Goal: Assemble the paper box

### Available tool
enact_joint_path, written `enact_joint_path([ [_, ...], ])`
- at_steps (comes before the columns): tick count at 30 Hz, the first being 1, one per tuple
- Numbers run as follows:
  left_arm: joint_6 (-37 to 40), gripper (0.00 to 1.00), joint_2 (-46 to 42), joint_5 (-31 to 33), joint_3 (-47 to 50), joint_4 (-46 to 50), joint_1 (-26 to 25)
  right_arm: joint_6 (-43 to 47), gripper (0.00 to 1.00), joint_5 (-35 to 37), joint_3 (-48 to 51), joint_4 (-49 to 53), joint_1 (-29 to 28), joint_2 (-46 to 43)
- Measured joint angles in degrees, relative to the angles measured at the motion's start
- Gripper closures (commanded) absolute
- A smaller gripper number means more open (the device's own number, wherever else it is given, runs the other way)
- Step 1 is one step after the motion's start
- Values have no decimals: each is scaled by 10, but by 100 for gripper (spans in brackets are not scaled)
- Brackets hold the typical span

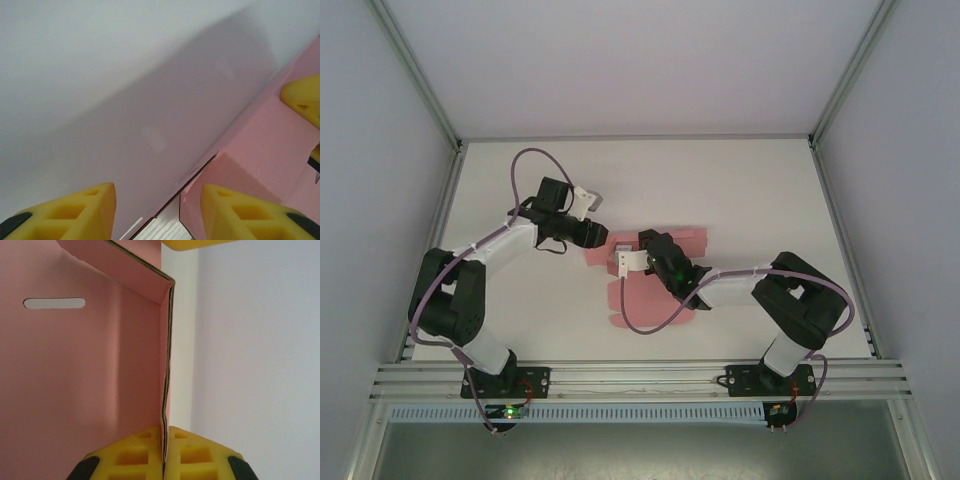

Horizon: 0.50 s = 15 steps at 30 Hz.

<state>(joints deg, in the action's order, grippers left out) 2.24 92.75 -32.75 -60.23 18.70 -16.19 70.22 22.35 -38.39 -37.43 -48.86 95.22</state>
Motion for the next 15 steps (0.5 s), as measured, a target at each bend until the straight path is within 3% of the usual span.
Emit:
enact_joint_path([
  [5,69,50,15,-18,-50,75,0,-8,100,-6,0,17,0,-12],
  [11,140,54,91,-18,-132,168,0,-13,100,-9,-3,33,3,-18],
  [13,156,61,112,-24,-146,185,0,-13,100,-9,-3,40,4,-18],
  [15,169,75,124,-32,-154,205,0,-13,100,-9,-3,46,7,-18],
])
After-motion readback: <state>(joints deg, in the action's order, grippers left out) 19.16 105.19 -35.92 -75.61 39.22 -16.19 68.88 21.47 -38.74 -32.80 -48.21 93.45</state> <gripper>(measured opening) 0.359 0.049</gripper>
